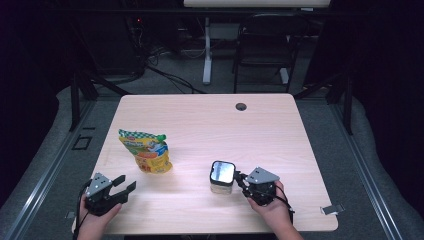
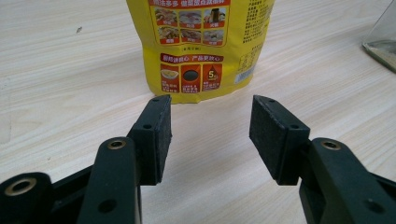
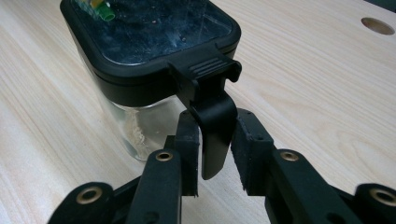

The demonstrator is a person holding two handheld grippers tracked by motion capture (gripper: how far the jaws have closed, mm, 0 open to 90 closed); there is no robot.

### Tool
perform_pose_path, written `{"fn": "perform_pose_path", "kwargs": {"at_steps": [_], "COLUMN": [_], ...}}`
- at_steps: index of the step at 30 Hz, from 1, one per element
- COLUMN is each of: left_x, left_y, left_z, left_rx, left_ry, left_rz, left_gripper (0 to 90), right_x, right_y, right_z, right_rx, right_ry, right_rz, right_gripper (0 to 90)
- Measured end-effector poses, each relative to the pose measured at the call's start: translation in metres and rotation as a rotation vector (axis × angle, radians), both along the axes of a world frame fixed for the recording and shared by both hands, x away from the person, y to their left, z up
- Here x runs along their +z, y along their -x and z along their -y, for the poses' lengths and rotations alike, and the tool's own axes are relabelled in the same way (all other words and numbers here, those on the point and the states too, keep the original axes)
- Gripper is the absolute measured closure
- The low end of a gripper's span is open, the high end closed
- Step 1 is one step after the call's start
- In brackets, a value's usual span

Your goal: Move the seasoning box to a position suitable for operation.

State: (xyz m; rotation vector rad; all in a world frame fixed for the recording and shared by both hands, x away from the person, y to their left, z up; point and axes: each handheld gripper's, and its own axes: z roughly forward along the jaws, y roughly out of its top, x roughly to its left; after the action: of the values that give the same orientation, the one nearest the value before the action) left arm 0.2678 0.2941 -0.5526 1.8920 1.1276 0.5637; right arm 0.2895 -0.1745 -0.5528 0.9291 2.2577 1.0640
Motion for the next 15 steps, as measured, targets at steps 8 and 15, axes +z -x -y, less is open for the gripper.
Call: {"fn": "perform_pose_path", "kwargs": {"at_steps": [8,15], "left_x": [0.0009,0.0015], "left_y": [0.0004,0.0006], "left_z": [-0.0005,0.0008], "left_rx": [0.002,-0.005], "left_ry": [0.007,0.010], "left_rz": [0.003,0.013], "left_gripper": [49.0,49.0], "right_x": [0.0019,0.0021], "right_y": [0.0054,0.0072], "right_z": [-0.0025,-0.0025], "right_rx": [0.046,0.063], "right_ry": [0.025,0.006], "right_rz": [0.007,0.006], "right_gripper": [73.7,73.7]}}
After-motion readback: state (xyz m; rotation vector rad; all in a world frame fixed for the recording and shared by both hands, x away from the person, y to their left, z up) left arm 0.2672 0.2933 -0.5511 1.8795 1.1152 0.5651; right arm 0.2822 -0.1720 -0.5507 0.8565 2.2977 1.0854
